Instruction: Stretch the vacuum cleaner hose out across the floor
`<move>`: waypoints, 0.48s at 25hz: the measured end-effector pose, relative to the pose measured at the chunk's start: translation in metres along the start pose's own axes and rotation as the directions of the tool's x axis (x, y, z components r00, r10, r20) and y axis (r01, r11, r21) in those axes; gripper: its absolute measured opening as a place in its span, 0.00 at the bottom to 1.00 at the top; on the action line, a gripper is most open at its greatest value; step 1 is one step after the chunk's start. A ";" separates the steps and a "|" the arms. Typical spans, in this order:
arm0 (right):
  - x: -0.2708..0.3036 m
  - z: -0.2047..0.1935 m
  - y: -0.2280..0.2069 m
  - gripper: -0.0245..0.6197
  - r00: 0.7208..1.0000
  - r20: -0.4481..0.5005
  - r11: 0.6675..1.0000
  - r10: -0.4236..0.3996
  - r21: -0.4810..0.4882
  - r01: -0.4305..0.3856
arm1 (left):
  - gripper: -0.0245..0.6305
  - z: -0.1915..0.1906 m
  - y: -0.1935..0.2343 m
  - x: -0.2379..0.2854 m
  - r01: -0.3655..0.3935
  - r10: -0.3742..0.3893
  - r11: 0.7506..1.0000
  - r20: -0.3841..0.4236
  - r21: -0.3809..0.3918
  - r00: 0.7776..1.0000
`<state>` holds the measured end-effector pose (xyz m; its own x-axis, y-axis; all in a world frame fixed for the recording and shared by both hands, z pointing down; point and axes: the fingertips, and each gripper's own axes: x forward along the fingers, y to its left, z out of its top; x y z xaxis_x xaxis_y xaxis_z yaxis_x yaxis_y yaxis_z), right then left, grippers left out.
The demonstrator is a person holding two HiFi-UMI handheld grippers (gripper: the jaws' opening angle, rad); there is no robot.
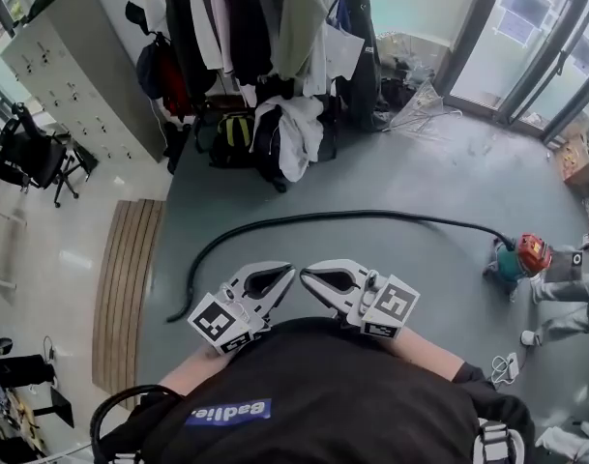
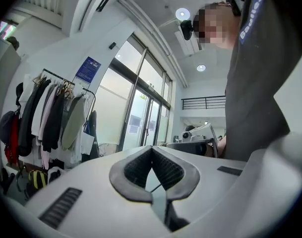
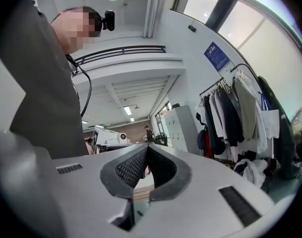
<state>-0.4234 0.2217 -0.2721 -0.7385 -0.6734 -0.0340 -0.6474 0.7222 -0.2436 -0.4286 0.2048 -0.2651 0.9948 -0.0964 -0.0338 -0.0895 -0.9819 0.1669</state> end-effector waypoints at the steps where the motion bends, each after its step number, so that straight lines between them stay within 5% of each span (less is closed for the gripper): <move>1: -0.003 0.000 0.003 0.05 1.000 0.002 1.000 0.009 -0.010 -0.009 | 0.05 -0.002 -0.004 0.003 0.003 -0.003 1.000 -0.005 -0.001 1.000; 12: -0.029 -0.011 0.008 0.05 0.999 0.022 0.999 -0.030 -0.011 0.030 | 0.05 -0.017 -0.029 0.016 0.020 -0.021 0.999 -0.003 -0.028 1.000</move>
<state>-0.4096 0.2488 -0.2627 -0.7146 -0.6979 -0.0479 -0.6712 0.7033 -0.2342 -0.4095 0.2347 -0.2538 0.9966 -0.0756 -0.0340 -0.0676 -0.9787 0.1940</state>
